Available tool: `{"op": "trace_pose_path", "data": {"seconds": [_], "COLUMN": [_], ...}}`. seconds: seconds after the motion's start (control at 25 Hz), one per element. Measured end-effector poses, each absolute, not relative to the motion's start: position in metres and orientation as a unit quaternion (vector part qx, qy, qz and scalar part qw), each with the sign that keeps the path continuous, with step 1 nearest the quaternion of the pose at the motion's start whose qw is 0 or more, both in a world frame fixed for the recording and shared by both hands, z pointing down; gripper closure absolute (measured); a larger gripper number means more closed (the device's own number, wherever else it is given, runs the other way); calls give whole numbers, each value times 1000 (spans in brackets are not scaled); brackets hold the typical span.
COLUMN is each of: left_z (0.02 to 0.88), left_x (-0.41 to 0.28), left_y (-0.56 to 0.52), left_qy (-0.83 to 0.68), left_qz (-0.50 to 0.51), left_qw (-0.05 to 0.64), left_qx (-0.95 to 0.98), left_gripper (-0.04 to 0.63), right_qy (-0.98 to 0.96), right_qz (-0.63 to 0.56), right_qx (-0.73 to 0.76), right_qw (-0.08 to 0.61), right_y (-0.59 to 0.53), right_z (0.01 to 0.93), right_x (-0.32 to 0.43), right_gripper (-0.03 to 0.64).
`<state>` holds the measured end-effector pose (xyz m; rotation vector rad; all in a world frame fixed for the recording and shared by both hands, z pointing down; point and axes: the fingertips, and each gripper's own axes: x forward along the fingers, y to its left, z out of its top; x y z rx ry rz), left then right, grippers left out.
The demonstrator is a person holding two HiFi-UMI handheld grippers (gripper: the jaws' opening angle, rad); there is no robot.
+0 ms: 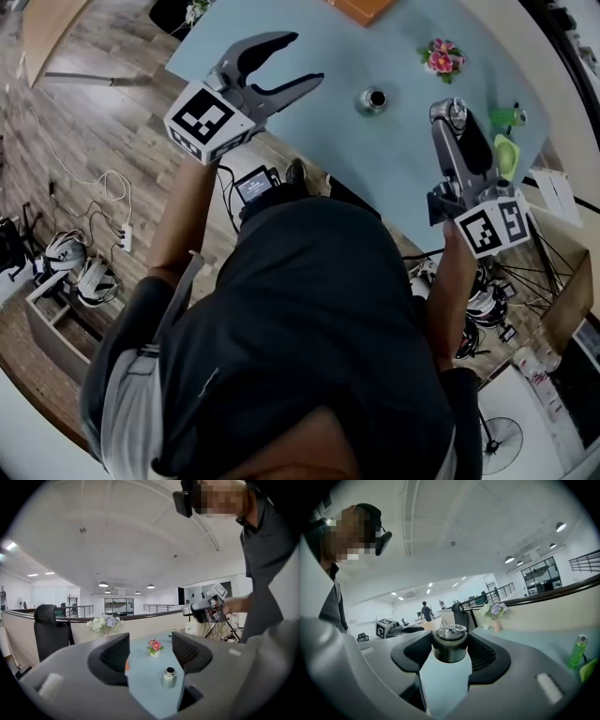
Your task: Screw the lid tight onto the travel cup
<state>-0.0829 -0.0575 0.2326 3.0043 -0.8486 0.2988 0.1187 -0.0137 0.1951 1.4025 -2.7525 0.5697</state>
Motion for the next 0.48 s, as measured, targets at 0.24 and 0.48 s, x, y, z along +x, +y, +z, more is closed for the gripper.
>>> {"op": "trace_pose_path", "data": {"seconds": [0.24, 0.48], "left_z": [257, 293], "left_x": [-53, -21], "left_y": [-58, -58], "left_qy": [-246, -211], "left_qz": [98, 109], "left_qw": [13, 28], "left_qx": [964, 971], "left_gripper": [284, 272], "right_qy": [-882, -886], "right_qz": [195, 204], "right_qx": [429, 415], "right_qw": [19, 37], "right_y": [-31, -44], "right_z": [224, 251], "right_x": [121, 122], "right_gripper": [379, 379]}}
